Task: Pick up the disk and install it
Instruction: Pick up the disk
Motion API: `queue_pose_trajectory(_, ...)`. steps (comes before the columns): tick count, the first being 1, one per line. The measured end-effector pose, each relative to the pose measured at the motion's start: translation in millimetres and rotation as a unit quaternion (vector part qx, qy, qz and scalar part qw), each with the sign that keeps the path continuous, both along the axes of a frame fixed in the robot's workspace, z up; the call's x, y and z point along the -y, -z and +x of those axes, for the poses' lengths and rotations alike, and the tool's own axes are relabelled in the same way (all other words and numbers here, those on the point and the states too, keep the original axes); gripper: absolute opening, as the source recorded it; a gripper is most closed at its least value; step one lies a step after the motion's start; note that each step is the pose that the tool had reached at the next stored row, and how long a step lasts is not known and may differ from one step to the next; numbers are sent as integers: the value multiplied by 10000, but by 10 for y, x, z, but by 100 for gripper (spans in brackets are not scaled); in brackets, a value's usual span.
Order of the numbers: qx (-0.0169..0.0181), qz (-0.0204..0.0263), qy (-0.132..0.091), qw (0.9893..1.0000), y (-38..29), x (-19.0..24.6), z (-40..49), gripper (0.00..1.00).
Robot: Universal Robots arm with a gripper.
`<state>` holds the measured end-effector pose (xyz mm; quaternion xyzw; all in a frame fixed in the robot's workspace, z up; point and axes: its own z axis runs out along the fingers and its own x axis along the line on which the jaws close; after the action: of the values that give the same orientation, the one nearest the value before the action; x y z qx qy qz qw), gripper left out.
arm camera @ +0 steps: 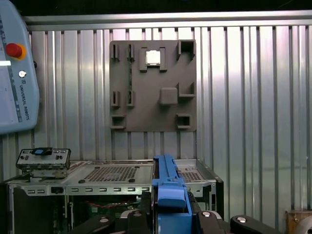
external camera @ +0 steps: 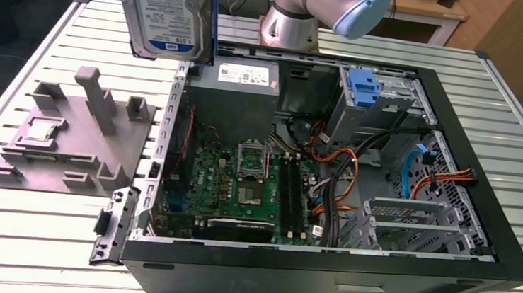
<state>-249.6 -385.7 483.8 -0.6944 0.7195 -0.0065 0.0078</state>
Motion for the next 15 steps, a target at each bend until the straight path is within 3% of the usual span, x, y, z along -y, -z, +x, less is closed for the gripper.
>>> queue_pose_trajectory(6, 1, 0, 0, 10000, 4, 154, 39, 37)
queue_pose_trajectory(10, 0, 0, 0, 10000, 5, 189, 195, 37)
queue_pose_trajectory(15, 0, 0, -1, 10000, 9, 203, 402, 37)
